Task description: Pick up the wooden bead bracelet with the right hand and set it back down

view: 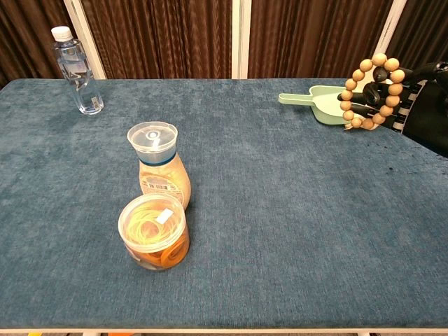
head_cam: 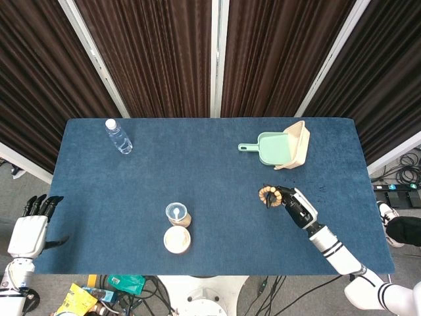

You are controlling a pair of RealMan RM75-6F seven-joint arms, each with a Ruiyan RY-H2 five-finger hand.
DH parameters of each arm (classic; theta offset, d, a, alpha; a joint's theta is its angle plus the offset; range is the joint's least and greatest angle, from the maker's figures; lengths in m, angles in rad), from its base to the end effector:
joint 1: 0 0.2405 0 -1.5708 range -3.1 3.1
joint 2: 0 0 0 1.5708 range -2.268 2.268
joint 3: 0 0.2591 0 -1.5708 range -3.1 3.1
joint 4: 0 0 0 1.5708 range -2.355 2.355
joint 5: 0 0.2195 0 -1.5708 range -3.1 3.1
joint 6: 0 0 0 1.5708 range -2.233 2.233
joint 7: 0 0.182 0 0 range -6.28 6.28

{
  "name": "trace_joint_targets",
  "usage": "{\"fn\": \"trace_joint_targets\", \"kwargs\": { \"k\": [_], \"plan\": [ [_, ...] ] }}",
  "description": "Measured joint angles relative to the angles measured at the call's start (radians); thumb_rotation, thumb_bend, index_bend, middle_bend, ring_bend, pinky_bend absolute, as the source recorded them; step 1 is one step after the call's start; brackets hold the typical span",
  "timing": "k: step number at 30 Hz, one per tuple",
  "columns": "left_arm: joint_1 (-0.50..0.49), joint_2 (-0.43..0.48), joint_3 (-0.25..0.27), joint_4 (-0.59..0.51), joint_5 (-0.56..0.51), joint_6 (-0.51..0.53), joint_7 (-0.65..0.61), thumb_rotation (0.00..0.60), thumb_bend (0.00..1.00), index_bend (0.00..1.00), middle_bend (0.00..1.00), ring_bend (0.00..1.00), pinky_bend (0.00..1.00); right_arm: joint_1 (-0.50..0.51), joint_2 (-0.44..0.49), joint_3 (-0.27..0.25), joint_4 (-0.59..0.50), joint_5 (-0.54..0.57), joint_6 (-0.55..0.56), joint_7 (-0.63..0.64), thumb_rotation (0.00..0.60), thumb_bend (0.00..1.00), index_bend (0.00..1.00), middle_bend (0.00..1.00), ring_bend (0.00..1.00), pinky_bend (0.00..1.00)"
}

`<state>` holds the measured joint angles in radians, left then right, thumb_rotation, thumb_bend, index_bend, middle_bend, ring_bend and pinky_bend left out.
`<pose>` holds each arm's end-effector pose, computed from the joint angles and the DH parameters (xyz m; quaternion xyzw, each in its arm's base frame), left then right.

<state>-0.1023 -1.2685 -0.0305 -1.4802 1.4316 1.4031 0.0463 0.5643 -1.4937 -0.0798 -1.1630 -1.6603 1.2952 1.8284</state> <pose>-0.3436 0.2214 0.1016 -0.6006 -0.4195 -0.3436 0.5876 -0.2312 -0.3282 0.0021 -0.3038 0.7653 -0.5629 0.0712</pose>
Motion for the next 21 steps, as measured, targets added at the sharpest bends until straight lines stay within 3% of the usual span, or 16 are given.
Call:
{"fn": "trace_joint_targets", "kwargs": {
  "k": [3,9,11,13,18,21],
  "plan": [
    [-0.001,0.001,-0.001,-0.003,-0.001,-0.002,0.002,0.6,0.02,0.14,0.13,0.04,0.0,0.002,0.002,-0.003,0.003,-0.008,0.0,0.022,0.184,0.19,0.57,0.58,0.23,0.0],
    [-0.004,0.002,-0.003,-0.005,-0.006,-0.006,0.006,0.6,0.02,0.14,0.13,0.04,0.0,0.008,0.006,-0.013,0.012,-0.021,-0.01,0.04,0.174,0.04,0.57,0.59,0.22,0.0],
    [-0.005,0.002,-0.003,-0.004,-0.006,-0.009,0.006,0.6,0.02,0.14,0.13,0.04,0.0,0.012,0.011,-0.018,0.006,-0.022,-0.025,0.031,0.172,0.03,0.56,0.58,0.22,0.0],
    [-0.007,0.001,-0.002,-0.004,-0.005,-0.011,0.006,0.6,0.02,0.14,0.13,0.04,0.0,0.013,0.015,-0.02,-0.002,-0.022,-0.031,0.039,0.16,0.02,0.49,0.54,0.19,0.0],
    [-0.01,0.0,-0.002,0.003,-0.004,-0.016,0.0,0.6,0.02,0.14,0.13,0.04,0.0,0.004,0.017,-0.01,-0.01,-0.002,-0.022,0.065,0.085,0.0,0.21,0.33,0.04,0.0],
    [-0.013,-0.001,-0.002,0.008,-0.001,-0.019,-0.004,0.6,0.02,0.14,0.13,0.04,0.0,-0.004,0.018,-0.002,-0.014,0.007,-0.011,0.041,0.041,0.0,0.09,0.22,0.0,0.0]
  ]
}}
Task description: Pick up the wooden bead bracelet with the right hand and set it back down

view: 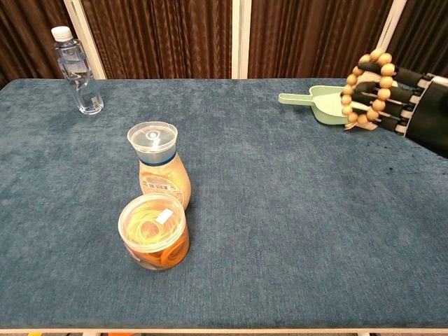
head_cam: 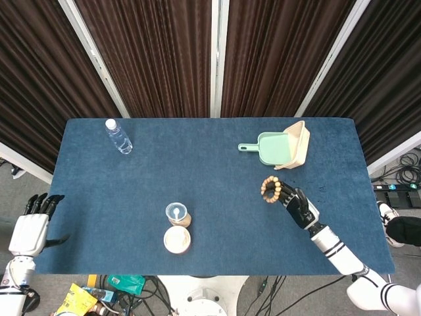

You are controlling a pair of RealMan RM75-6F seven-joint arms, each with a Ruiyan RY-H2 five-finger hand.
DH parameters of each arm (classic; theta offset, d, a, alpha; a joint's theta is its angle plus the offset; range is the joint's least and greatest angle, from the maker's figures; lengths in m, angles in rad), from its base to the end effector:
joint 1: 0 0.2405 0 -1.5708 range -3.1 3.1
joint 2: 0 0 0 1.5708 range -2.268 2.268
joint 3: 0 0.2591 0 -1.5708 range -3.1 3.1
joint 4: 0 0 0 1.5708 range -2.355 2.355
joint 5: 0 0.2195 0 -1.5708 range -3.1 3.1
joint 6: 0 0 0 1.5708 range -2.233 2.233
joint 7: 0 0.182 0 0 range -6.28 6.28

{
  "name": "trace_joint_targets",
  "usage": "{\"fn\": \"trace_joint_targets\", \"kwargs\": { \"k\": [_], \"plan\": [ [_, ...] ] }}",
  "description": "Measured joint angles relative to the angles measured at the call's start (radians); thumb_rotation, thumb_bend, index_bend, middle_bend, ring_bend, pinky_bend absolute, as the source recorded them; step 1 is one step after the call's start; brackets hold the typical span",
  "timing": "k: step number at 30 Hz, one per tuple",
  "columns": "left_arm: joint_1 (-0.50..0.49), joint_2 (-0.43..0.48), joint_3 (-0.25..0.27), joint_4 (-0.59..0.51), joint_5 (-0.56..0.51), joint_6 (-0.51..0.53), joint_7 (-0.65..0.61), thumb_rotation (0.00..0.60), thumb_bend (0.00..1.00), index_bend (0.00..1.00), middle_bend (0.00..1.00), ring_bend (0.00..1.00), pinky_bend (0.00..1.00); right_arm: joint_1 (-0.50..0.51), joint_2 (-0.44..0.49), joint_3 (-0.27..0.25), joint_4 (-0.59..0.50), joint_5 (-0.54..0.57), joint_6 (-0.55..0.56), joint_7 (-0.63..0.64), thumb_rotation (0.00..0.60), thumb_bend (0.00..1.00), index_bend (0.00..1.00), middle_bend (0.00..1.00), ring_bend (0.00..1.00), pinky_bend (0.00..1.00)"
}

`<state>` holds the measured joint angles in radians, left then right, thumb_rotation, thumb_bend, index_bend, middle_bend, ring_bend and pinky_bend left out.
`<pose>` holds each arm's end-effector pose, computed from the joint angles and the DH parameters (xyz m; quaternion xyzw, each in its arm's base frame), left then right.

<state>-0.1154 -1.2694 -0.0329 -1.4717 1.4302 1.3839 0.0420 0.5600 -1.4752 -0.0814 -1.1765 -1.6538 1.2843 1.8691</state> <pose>-0.3437 0.2263 0.0996 -0.6059 -0.4199 -0.3415 0.5831 -0.2357 -0.3279 0.0061 -0.2846 0.7750 -0.5593 0.0747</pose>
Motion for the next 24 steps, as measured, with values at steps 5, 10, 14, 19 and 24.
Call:
{"fn": "trace_joint_targets", "kwargs": {
  "k": [5,10,14,19,24],
  "plan": [
    [-0.005,-0.003,-0.002,0.003,0.001,-0.003,-0.003,0.6,0.02,0.14,0.13,0.04,0.0,-0.01,-0.001,0.012,0.005,0.003,0.019,0.002,0.038,0.0,0.04,0.17,0.0,0.0],
    [-0.005,-0.004,-0.002,0.002,-0.001,-0.003,-0.003,0.6,0.02,0.14,0.13,0.05,0.0,-0.011,-0.003,0.015,0.016,0.007,0.008,-0.031,0.038,0.0,0.03,0.18,0.0,0.0],
    [-0.007,-0.004,-0.002,0.001,-0.003,-0.005,-0.003,0.6,0.02,0.14,0.13,0.04,0.0,-0.014,-0.005,0.017,0.023,0.012,0.003,-0.018,0.04,0.0,0.04,0.22,0.0,0.0],
    [-0.007,-0.004,-0.001,0.001,-0.001,-0.005,-0.005,0.6,0.02,0.14,0.13,0.04,0.0,-0.014,-0.005,0.015,0.038,0.021,-0.025,-0.076,0.055,0.0,0.09,0.22,0.0,0.0],
    [-0.007,-0.004,0.0,0.003,0.001,-0.002,-0.008,0.6,0.02,0.14,0.13,0.05,0.0,-0.005,-0.009,0.015,0.051,0.048,-0.099,-0.346,0.056,0.0,0.09,0.24,0.0,0.0]
  ]
}}
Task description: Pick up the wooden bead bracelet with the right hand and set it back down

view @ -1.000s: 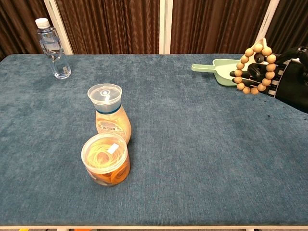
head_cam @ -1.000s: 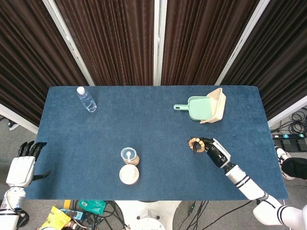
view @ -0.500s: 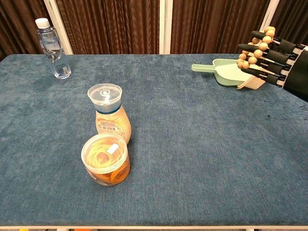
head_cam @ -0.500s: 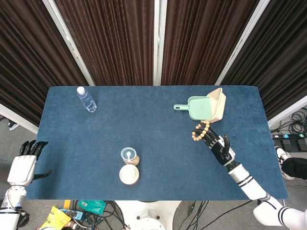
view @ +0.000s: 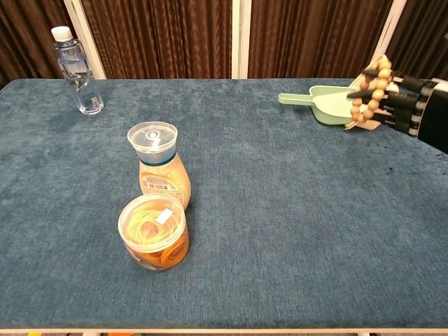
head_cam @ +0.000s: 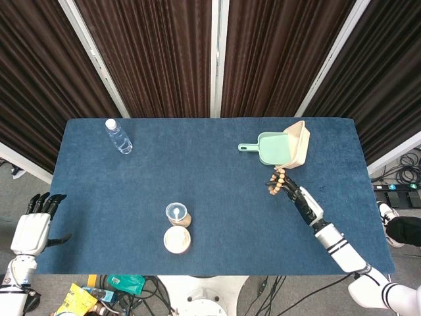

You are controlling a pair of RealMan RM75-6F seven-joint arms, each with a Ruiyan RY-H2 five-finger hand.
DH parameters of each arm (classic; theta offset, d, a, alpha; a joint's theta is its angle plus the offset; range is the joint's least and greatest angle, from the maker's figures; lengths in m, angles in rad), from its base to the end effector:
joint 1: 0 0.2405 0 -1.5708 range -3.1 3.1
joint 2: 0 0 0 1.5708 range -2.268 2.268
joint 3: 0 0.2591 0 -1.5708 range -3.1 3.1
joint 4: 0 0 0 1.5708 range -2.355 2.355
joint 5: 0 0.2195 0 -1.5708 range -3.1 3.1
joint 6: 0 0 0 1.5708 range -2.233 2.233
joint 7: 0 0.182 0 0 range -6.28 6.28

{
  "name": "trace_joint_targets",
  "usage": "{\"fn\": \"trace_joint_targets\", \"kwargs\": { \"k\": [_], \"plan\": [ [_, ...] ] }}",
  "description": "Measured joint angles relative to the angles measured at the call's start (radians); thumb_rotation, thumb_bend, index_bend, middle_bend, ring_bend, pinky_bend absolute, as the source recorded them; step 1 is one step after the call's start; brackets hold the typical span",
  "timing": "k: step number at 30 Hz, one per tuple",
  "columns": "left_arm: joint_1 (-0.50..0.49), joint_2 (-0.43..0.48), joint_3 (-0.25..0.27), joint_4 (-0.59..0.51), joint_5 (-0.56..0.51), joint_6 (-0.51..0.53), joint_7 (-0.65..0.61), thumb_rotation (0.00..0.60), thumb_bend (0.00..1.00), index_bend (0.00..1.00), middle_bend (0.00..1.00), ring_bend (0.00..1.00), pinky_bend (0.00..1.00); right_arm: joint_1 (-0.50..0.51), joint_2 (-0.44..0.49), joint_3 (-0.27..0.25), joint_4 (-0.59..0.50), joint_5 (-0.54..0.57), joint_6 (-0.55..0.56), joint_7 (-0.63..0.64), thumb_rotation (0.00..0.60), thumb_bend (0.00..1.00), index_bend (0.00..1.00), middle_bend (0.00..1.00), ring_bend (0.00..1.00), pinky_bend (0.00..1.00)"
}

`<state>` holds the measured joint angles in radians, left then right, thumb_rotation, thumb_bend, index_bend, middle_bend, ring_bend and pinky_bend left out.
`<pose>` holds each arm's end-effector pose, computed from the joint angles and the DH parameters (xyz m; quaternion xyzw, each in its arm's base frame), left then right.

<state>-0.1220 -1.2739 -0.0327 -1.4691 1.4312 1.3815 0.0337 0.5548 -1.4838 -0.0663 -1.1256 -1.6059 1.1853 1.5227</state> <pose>-0.3422 0.2284 0.0978 -0.6061 -0.4215 -0.3457 0.5793 -0.2606 -0.3389 0.0013 0.4015 -0.7343 0.5427 0.0710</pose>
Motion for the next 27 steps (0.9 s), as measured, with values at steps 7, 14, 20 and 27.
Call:
{"fn": "trace_joint_targets", "kwargs": {
  "k": [7,14,20,27],
  "plan": [
    [0.008,-0.001,0.004,0.003,0.0,0.009,-0.007,0.6,0.02,0.14,0.13,0.04,0.0,0.04,0.002,0.0,-0.002,0.041,-0.156,-0.595,0.055,0.0,0.02,0.17,0.0,0.0],
    [0.015,-0.011,0.004,0.026,-0.002,0.016,-0.025,0.6,0.02,0.14,0.13,0.04,0.0,0.051,0.036,0.028,-0.082,0.13,-0.237,-1.141,0.306,0.04,0.0,0.13,0.0,0.0],
    [0.024,-0.033,-0.011,0.055,-0.015,0.044,-0.015,0.6,0.02,0.14,0.13,0.04,0.0,-0.049,0.098,0.075,-0.18,0.21,-0.07,-1.297,0.6,0.32,0.0,0.2,0.0,0.0],
    [0.031,-0.056,-0.029,0.071,-0.029,0.072,0.035,0.6,0.02,0.14,0.13,0.04,0.0,-0.258,0.222,0.086,-0.318,0.26,0.209,-1.378,0.6,0.32,0.0,0.2,0.0,0.0]
  ]
}}
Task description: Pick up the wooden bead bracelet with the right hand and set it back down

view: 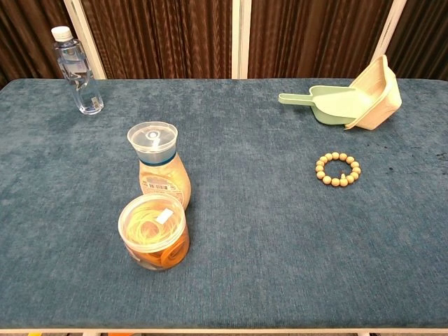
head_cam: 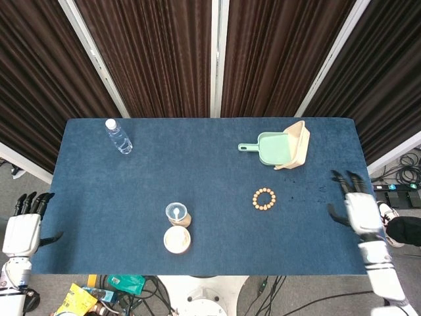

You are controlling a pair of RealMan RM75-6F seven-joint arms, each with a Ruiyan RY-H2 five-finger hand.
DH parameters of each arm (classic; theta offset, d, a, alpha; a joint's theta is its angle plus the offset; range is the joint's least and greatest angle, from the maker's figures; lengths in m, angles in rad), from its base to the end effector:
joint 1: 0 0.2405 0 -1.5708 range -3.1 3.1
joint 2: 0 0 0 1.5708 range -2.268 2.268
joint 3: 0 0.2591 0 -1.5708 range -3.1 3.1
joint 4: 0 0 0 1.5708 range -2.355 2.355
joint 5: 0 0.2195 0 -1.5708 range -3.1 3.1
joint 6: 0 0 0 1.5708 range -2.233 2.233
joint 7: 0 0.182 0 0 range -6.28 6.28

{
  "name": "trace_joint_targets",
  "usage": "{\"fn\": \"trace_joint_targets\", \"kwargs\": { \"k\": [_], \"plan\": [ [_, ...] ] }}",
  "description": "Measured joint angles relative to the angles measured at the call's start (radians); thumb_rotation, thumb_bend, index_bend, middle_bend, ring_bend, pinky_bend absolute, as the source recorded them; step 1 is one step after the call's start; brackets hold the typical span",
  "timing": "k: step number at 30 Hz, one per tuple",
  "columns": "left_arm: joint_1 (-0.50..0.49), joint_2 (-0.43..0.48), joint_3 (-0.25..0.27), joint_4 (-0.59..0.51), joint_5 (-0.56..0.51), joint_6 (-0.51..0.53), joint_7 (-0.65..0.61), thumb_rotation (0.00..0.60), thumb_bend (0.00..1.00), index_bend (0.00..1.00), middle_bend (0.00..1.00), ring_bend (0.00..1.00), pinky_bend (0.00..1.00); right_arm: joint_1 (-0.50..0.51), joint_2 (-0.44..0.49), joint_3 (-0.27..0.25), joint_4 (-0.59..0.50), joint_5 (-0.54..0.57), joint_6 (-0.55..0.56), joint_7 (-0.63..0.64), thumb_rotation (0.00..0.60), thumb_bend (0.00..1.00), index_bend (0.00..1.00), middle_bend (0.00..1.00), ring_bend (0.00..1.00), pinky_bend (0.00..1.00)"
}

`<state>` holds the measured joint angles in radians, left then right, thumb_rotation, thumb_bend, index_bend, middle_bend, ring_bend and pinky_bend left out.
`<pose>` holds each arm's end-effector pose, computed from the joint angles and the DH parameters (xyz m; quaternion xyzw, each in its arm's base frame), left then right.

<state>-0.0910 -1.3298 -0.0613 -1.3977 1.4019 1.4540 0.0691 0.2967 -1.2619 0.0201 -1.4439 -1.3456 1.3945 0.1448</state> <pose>-0.3546 0.2252 0.1052 -0.5780 -0.3956 -0.3452 0.6247 -0.3187 -0.2852 0.1116 0.5827 -0.4294 0.4234 0.5448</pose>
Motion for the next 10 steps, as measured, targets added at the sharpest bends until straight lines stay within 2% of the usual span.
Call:
{"fn": "trace_joint_targets", "kwargs": {
  "k": [5,10],
  "plan": [
    [0.005,0.001,-0.004,-0.015,0.004,0.021,0.034,0.6,0.02,0.14,0.13,0.04,0.0,-0.105,0.079,-0.006,-0.093,-0.015,0.122,-0.032,0.6,0.32,0.0,0.19,0.0,0.0],
    [0.012,0.005,-0.003,-0.031,0.003,0.03,0.043,0.6,0.02,0.14,0.13,0.05,0.0,-0.123,0.105,-0.009,-0.119,-0.052,0.121,-0.034,0.6,0.32,0.0,0.19,0.0,0.0]
  ]
}}
